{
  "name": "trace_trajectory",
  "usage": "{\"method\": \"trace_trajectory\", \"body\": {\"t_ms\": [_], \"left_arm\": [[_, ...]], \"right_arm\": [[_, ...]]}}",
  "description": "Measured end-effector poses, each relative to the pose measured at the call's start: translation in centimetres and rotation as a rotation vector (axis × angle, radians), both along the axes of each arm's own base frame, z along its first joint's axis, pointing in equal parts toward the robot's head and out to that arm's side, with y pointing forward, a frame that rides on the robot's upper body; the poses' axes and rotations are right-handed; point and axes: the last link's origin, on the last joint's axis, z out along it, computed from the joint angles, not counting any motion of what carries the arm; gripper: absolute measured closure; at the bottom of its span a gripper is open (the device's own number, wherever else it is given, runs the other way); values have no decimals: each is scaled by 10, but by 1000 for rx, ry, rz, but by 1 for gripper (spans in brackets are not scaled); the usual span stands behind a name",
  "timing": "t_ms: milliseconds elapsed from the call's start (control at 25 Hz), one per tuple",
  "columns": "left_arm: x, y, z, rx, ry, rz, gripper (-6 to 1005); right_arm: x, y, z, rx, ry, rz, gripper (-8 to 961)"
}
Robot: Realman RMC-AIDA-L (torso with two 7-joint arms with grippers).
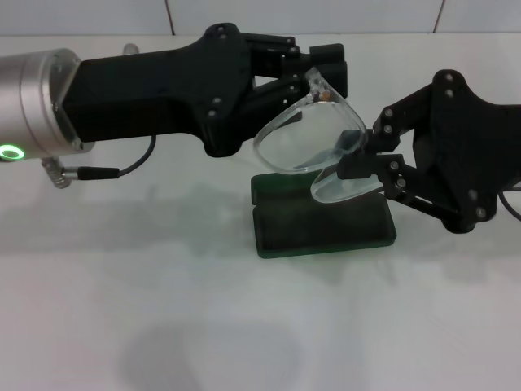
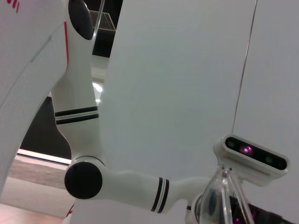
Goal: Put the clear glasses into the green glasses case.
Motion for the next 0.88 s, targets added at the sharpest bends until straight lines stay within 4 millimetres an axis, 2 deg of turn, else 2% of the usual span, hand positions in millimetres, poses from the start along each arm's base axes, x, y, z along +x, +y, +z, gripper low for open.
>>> {"method": "trace_trajectory", "body": {"t_ms": [880], "left_arm": [[-3, -2, 1, -15, -5, -5, 851]], "right_arm": [[3, -1, 0, -1, 12, 3, 880]]}}
